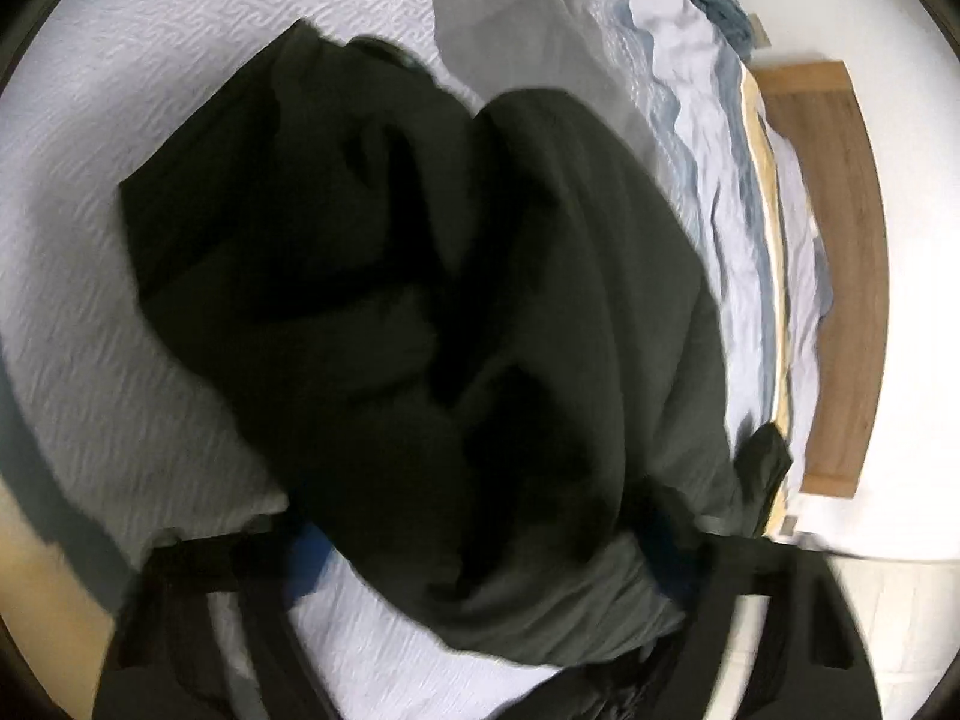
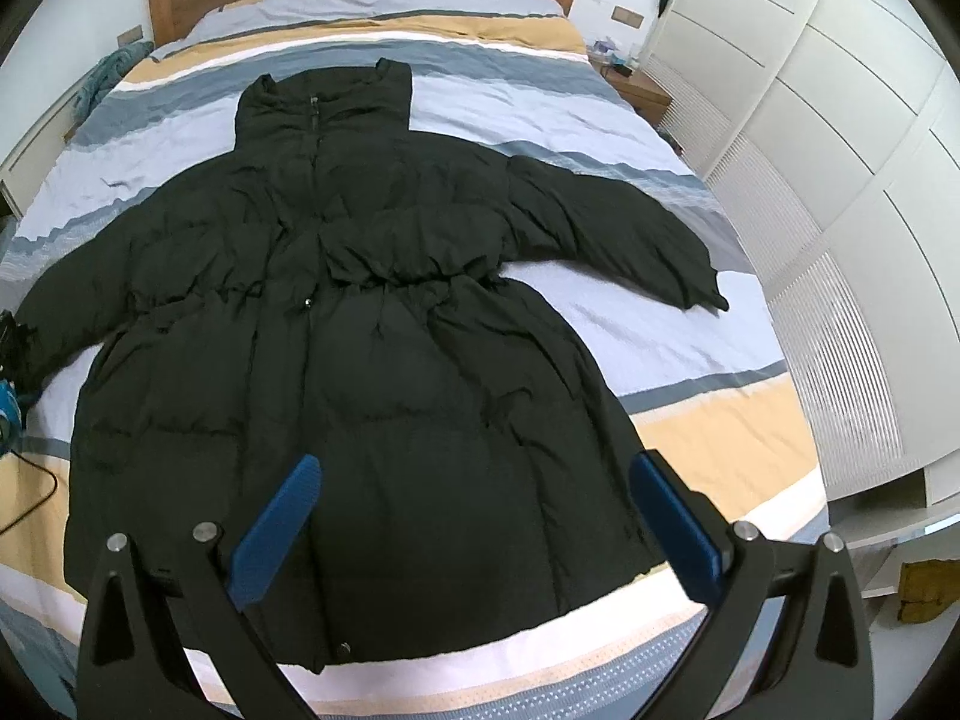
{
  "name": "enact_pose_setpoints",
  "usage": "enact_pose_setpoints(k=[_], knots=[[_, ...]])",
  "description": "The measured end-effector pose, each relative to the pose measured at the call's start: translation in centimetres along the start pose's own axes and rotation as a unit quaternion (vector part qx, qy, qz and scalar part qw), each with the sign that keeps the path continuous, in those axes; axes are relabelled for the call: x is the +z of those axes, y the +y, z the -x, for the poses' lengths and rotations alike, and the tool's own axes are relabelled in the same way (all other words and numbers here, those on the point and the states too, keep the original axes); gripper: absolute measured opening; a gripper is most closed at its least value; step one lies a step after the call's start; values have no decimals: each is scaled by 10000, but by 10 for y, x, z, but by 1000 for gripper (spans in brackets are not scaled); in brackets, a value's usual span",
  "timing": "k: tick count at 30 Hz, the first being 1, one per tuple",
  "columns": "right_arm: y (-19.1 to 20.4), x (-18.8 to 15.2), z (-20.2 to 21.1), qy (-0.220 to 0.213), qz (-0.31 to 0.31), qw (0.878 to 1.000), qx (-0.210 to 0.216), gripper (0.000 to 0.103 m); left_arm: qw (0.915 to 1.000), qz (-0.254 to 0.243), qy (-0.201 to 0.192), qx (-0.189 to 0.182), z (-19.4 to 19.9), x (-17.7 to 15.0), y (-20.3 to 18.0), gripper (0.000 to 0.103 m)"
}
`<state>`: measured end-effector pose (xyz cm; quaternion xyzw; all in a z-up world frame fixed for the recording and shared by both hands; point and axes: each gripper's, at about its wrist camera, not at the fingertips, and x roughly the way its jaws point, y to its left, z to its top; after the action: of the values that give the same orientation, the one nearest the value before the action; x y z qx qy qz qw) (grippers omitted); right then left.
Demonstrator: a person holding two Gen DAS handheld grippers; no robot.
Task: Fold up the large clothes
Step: 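Lift the sleeve with the left tool and fold it across the coat body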
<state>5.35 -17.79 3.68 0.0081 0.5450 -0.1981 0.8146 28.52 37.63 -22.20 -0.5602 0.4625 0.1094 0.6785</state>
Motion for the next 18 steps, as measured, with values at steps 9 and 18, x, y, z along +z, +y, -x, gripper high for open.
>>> enact_pose_setpoints(k=[9,18], knots=[[6,-8,8,34,27,10000,-57,103,9977,-625,2,-269,17,7,-36,14],[7,-11,16,-101,-82,9999,72,103,9758,-2082,-299,-600,64,-13,-126,11]])
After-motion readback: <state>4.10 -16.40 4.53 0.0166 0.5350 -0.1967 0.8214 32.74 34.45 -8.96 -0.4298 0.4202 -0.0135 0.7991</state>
